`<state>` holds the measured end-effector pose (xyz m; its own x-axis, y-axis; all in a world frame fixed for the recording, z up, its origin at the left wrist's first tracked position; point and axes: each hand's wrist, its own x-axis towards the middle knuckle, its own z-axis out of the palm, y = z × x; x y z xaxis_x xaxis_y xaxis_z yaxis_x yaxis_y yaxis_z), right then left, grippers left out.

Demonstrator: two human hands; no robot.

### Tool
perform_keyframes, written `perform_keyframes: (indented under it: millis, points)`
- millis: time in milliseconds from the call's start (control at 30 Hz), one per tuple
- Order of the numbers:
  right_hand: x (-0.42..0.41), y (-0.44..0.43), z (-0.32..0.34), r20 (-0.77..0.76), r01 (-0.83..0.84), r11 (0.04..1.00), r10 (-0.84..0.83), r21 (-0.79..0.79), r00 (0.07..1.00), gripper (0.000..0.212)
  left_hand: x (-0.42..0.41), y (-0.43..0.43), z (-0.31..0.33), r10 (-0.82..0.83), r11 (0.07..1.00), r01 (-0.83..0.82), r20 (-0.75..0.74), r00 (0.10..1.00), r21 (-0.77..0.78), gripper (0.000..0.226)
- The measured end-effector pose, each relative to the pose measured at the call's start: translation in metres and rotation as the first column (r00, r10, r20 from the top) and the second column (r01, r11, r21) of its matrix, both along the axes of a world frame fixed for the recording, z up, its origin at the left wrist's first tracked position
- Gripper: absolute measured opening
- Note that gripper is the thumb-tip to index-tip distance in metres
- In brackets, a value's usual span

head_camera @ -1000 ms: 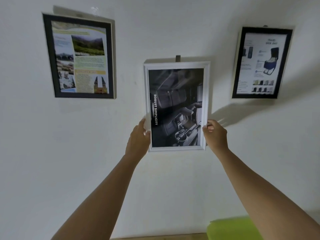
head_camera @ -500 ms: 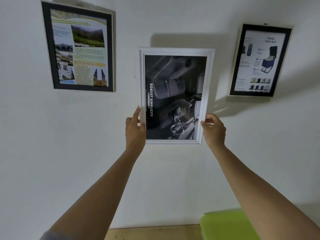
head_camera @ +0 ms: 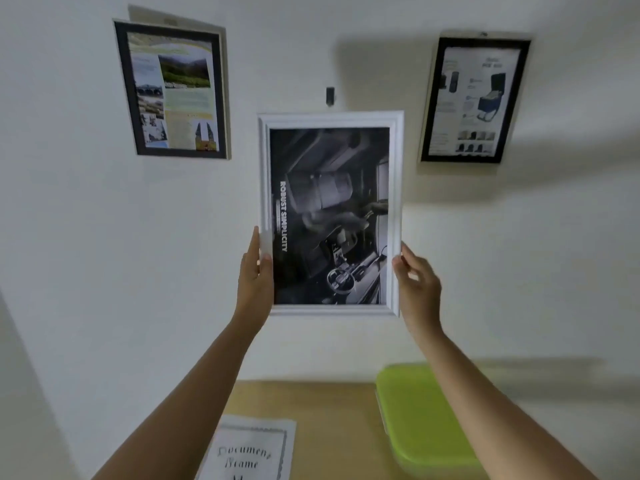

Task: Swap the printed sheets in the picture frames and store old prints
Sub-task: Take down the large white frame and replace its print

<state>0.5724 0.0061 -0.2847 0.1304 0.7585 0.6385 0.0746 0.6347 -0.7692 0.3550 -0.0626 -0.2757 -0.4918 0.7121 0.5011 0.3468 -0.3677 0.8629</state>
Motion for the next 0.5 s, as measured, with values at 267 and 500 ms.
perform_keyframes:
  millis: [267,500]
  points:
    - [0.037,-0.095,-0.14,0.02,-0.293,0.897,0.317,-0.332,0.948,0.046,0.043,-0.098,-0.153,0.097,0.945,-0.019,0.224,0.97,-0.327,0.047]
    - [0.041,-0.14,-0.19,0.022,-0.233,0.871,0.268,-0.432,0.963,0.043,0.077,-0.142,-0.197,0.18,0.813,-0.154,-0.009,0.984,-0.562,0.053]
